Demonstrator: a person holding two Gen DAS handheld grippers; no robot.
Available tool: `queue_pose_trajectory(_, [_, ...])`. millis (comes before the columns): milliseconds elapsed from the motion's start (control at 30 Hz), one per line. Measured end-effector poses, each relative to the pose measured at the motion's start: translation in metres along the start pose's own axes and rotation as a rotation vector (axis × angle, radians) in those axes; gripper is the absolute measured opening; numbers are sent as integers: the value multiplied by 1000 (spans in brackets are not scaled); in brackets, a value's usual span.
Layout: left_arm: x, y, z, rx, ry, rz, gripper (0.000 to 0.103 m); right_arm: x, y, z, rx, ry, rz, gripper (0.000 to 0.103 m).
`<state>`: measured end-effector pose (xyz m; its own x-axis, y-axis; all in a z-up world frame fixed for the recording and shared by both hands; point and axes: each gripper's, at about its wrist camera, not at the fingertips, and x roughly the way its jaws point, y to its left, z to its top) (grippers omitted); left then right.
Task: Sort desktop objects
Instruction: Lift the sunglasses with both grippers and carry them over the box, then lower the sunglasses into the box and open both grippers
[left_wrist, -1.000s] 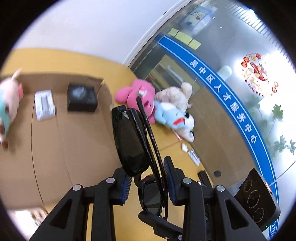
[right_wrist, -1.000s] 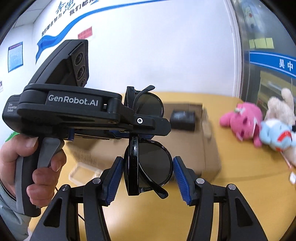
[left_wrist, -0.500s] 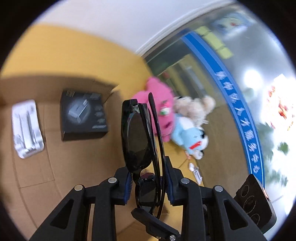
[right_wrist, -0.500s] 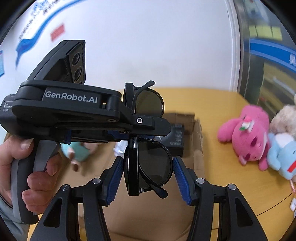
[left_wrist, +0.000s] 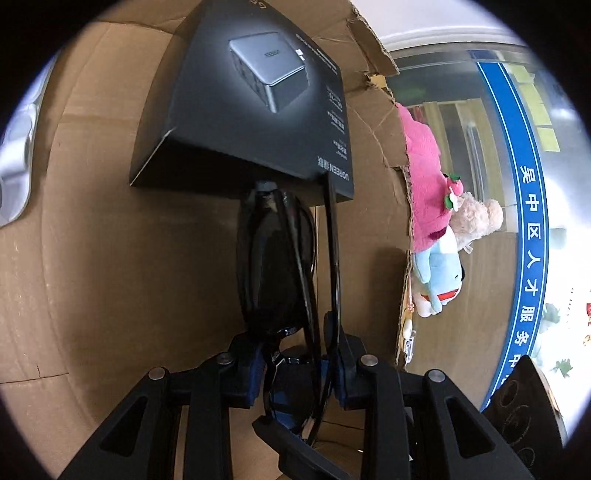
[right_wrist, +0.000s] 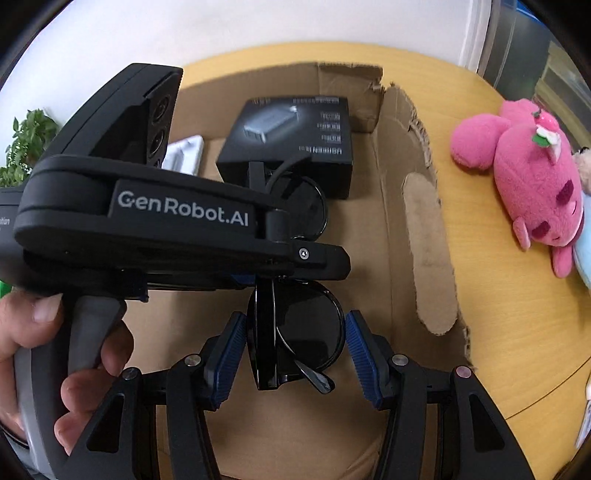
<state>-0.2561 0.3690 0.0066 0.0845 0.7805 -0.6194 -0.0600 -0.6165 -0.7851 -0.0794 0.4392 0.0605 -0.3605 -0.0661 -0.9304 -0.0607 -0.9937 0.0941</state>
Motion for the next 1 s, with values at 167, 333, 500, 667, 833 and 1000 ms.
queue_pose_trajectory(167, [-5, -3, -1, -11, 29, 24, 34, 6, 0, -2, 9, 28, -27, 53])
queue_pose_trajectory(333, [-24, -8, -8, 9, 14, 71, 51, 13, -2, -3, 18, 62, -27, 53])
queue_pose_trajectory(500, [-64, -9, -27, 40, -62, 113, 51, 14, -3, -6, 23, 71, -10, 55])
queue_pose_trajectory(667, [-119, -18, -66, 148, -210, 201, 51, -10, 1, -21, 32, 3, 66, 80])
queue_pose_trajectory(833, [-193, -41, -141, 294, -474, 277, 52, -77, 21, -62, -51, -236, -18, 103])
queue_pose_trajectory(1000, [-231, -58, -223, 408, -725, 405, 78, -133, 48, -97, -85, -452, -35, 103])
